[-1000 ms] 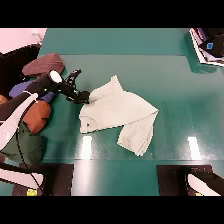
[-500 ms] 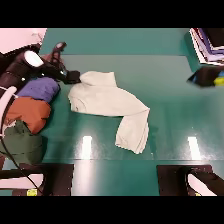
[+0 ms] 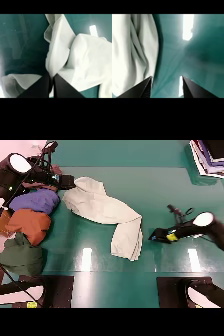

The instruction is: Fold the shirts.

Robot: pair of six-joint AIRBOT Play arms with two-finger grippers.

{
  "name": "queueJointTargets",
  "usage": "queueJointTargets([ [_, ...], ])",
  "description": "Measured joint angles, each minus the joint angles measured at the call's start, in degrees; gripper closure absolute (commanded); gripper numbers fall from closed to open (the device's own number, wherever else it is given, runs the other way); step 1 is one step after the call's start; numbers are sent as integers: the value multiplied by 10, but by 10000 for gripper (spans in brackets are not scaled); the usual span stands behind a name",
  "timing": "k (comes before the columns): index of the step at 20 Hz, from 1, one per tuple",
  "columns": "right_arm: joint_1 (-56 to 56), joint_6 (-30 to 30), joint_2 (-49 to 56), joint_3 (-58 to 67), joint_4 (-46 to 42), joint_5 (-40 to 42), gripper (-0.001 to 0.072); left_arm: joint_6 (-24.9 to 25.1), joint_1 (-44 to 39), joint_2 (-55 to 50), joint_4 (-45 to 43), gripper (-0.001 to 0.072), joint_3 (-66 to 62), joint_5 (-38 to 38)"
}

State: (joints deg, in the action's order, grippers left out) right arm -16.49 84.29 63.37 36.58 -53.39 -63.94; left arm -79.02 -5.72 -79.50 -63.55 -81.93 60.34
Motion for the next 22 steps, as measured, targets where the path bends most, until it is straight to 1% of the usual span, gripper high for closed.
queueJointTargets([
  [1,-19,-5,20,-3,15,21,311,0,0,0,0,680,0,0],
  [2,-38,-9,42,-1,26,42,419,0,0,1,-1,681,-1,0],
  [4,-70,-13,84,18,44,68,661,0,0,1,-3,681,-1,1],
  [5,-82,-14,101,32,42,76,696,0,0,2,-4,681,-1,1],
  [7,-97,-17,124,68,23,85,697,0,0,8,-10,681,-2,1],
  [8,-97,-17,126,90,-4,89,697,0,0,17,-17,681,-3,-1],
  [10,-82,-8,109,143,-48,77,697,0,0,44,-39,680,-16,-3],
  [12,-51,6,70,204,-108,41,698,0,0,81,-59,681,-43,0],
  [15,11,15,-9,297,-161,-4,698,0,0,147,-74,680,-96,7],
  [19,84,20,-113,405,-188,-42,698,-1,0,233,-78,681,-154,12],
  [22,116,20,-163,466,-194,-62,698,-5,0,278,-78,681,-176,14],
])
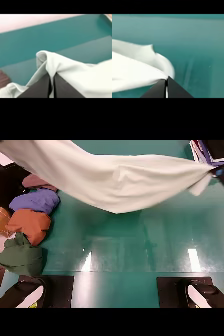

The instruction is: Fold the shirts.

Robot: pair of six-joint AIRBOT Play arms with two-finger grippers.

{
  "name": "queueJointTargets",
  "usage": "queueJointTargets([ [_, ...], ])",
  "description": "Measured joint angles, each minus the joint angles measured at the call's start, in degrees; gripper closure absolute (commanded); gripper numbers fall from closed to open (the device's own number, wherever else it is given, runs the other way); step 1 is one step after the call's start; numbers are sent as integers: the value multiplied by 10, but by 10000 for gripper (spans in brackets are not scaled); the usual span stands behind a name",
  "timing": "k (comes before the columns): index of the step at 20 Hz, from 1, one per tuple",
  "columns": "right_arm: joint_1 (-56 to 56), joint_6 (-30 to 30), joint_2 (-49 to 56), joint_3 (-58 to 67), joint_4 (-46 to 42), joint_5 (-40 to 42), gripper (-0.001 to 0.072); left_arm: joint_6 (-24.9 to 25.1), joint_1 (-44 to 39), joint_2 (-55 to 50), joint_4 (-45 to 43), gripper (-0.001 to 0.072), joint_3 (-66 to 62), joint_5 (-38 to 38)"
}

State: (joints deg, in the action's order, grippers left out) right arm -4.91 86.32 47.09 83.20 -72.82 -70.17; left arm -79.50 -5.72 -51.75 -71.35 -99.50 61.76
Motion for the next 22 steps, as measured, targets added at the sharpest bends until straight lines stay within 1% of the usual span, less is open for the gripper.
queueJointTargets([
  [3,9,1,-14,30,-5,-24,698,-12,0,15,9,681,7,34],
  [6,-5,2,7,42,-7,-65,698,-23,0,16,29,681,68,79],
  [9,-38,2,57,47,-8,-111,698,-27,-7,16,45,680,189,115],
  [12,-78,2,117,48,-10,-139,698,-22,-11,16,50,679,343,107],
  [13,-93,2,138,48,-13,-143,698,-17,-12,16,49,623,398,87],
  [14,-105,2,158,48,-20,-148,698,-12,-13,15,45,358,447,66],
  [15,-117,2,177,48,-29,-151,698,-10,-13,15,40,277,492,38],
  [18,-139,2,222,48,-45,-156,698,-9,-5,14,31,277,565,-23],
  [22,-148,2,245,49,-54,-155,698,-9,4,14,28,278,582,-41],
])
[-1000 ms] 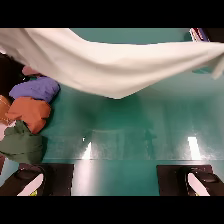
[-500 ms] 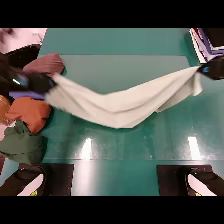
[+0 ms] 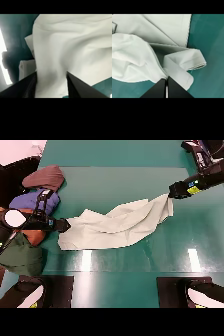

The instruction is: Fold the shirts.

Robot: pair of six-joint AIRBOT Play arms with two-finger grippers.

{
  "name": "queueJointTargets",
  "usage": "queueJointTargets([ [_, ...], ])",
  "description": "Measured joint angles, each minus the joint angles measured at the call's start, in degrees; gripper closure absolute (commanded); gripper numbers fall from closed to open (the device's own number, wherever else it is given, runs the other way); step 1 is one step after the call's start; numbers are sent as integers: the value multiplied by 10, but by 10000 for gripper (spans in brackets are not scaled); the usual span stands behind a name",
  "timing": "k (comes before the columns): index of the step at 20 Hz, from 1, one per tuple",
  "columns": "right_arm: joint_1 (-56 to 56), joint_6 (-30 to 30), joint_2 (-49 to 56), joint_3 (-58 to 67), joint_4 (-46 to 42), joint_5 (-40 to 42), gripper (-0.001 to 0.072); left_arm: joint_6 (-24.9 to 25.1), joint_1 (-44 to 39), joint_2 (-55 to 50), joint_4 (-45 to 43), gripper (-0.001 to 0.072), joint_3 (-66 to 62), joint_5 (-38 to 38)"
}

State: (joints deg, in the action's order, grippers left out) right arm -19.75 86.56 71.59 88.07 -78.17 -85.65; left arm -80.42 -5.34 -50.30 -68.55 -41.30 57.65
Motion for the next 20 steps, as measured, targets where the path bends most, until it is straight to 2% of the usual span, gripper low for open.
queueJointTargets([
  [3,-2,0,3,0,-2,1,698,0,2,0,0,279,-2,-7],
  [5,-3,0,4,0,-3,1,698,-1,3,0,4,445,-6,-12],
  [10,-3,0,5,0,-4,6,698,-1,3,0,21,465,-10,-12],
  [12,-3,0,5,0,-4,10,698,-2,3,0,22,680,-5,-11],
  [17,-3,0,2,0,-5,16,698,-3,3,0,14,682,-5,-21],
  [20,2,0,-31,5,-16,35,698,-19,3,13,-6,681,-84,-30],
])
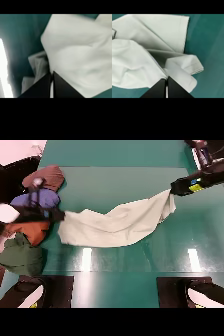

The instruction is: Fold the shirts.

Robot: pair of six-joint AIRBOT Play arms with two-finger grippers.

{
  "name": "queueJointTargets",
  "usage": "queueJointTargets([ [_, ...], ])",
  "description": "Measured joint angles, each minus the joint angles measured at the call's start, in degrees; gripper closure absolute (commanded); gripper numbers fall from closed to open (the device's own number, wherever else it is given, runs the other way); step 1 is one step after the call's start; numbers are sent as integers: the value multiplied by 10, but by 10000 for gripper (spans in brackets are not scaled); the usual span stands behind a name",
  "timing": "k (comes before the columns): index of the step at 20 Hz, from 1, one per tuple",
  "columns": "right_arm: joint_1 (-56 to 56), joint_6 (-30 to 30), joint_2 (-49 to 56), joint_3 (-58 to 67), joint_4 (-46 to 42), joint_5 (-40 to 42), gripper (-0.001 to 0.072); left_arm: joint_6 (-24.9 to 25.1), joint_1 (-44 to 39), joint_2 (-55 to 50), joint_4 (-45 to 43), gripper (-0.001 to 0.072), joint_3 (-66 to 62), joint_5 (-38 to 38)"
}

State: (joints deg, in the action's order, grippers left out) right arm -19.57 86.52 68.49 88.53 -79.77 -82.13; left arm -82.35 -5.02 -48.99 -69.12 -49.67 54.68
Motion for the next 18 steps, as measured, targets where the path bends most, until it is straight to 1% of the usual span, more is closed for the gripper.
queueJointTargets([
  [3,19,0,-52,42,-7,17,698,-10,0,18,-29,681,-159,3],
  [6,44,0,-105,121,-10,31,698,-14,0,26,-44,681,-354,25],
  [10,86,0,-160,223,-12,41,699,-16,0,30,-50,682,-568,47],
  [14,143,-1,-184,279,-12,32,699,-16,0,31,-50,683,-675,35],
  [16,167,-3,-184,283,-11,22,699,-16,0,28,-46,683,-690,27],
  [18,179,-7,-169,282,-10,8,699,-16,0,16,-46,682,-678,28],
])
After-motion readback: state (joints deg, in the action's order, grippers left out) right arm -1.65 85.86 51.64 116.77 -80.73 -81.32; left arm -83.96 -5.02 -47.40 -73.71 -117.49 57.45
